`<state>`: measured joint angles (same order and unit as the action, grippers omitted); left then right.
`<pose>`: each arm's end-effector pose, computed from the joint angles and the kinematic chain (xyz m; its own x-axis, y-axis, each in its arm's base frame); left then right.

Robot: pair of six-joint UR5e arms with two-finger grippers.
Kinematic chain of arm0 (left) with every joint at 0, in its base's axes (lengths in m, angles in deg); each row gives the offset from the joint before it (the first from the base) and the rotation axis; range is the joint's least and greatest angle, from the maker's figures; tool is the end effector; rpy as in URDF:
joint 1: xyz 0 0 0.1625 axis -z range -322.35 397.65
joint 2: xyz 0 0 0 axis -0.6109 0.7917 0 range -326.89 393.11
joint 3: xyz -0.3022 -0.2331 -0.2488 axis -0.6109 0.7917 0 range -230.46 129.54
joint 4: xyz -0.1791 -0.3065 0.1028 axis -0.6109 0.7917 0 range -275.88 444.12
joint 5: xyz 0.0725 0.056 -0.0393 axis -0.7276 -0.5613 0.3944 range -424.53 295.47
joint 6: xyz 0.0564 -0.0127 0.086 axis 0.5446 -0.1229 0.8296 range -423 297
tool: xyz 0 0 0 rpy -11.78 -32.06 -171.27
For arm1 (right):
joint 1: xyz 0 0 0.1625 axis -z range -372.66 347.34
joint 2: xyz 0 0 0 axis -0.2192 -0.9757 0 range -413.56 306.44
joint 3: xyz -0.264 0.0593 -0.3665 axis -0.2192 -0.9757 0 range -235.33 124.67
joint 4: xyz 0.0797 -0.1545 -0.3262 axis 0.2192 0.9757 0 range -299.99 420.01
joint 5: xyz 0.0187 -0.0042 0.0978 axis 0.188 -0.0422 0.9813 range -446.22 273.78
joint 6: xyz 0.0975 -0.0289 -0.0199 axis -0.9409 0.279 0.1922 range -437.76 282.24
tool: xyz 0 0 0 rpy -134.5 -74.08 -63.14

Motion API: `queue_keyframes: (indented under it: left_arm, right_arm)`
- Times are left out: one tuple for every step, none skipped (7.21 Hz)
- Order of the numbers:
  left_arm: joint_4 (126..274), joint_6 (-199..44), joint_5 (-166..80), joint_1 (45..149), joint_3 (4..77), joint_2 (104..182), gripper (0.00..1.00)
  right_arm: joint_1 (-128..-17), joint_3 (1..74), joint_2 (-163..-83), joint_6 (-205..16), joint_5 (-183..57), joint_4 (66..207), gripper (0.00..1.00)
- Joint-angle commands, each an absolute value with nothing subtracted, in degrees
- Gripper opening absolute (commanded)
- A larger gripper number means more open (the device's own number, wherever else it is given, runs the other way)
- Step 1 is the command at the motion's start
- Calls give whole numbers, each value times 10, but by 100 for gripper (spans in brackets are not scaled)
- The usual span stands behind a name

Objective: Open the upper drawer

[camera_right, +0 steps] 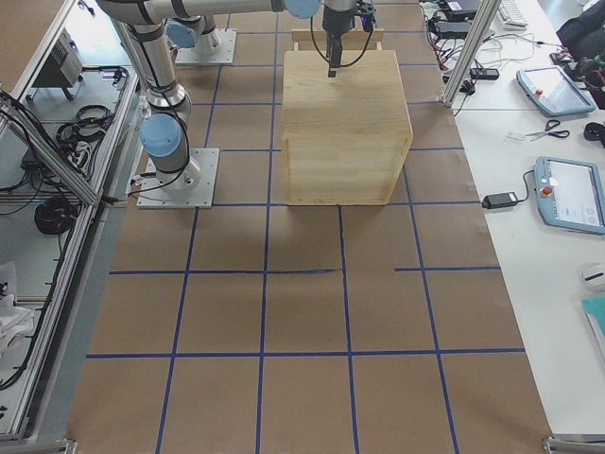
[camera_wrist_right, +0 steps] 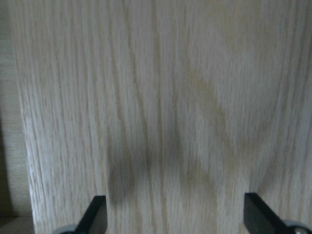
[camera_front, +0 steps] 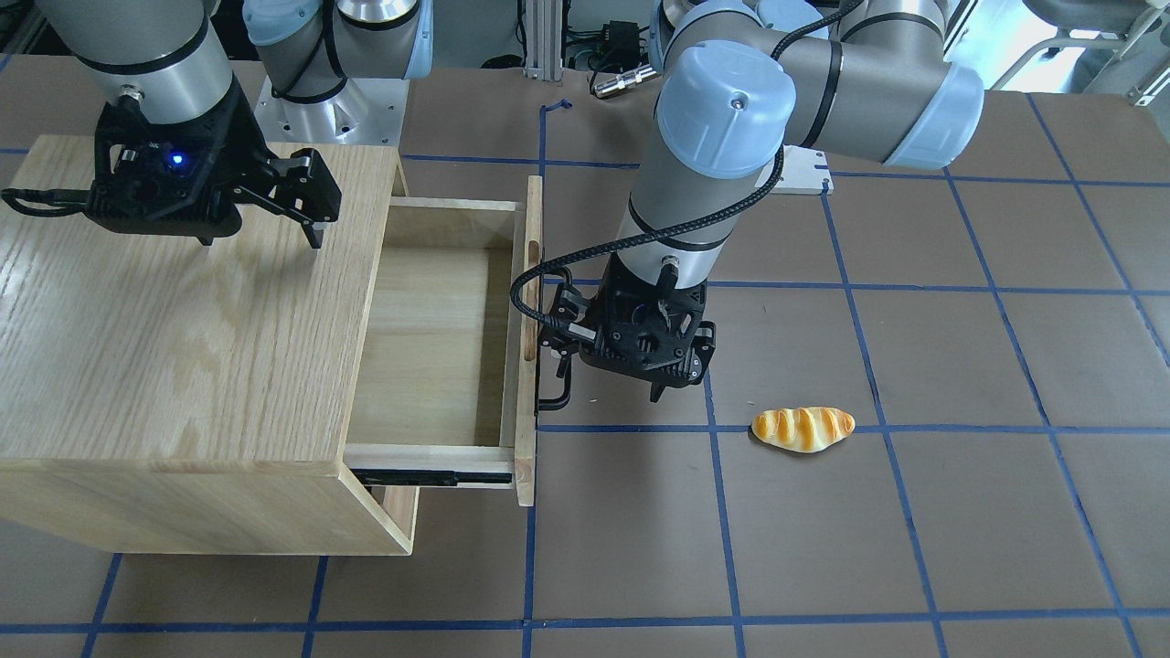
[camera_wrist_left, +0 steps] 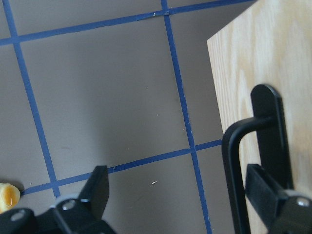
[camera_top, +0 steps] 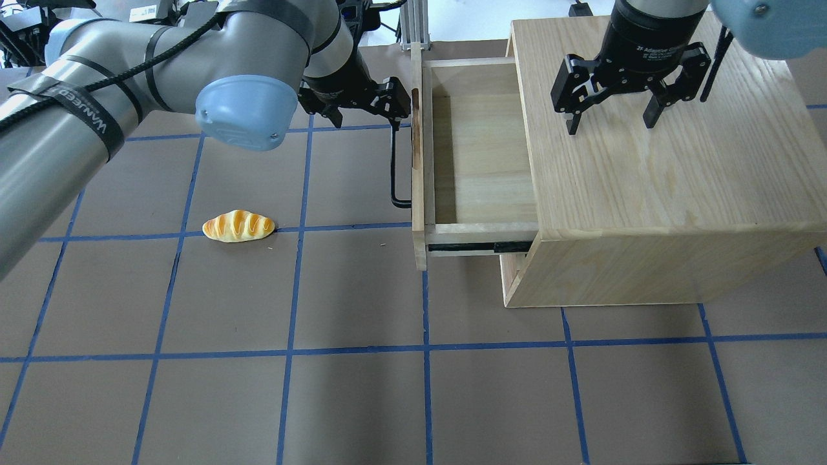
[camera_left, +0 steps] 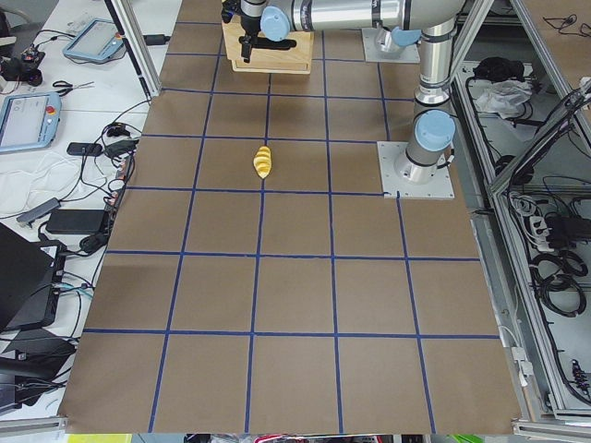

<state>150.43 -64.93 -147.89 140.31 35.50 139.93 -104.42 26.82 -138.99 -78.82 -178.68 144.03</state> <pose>-0.2699 -0.5394 0.4401 -0.9710 0.2067 0.1199 0.1827 0.9655 -0.1854 0.1434 -0.4711 0.5282 -0.9989 -0.0141 0.0437 -0.0121 0.9989 0.0462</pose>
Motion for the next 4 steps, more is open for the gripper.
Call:
queue_keyframes:
  left_arm:
    - [1505,-648,-1480,1403,355,1398,100]
    - [1505,-644,-1486,1402,355,1398,100]
    - [1506,-642,-1487,1402,355,1396,100]
    - [1507,-622,-1502,1400,356,1396,100]
  right_arm:
    - [-1044,268,-1390,-788,-1787,1440,100]
    - [-1044,268,-1390,-789,-1787,1440,100]
    - [-1044,268,-1390,-788,-1787,1440,100]
    - [-1044,268,-1390,-789,-1787,1440,100]
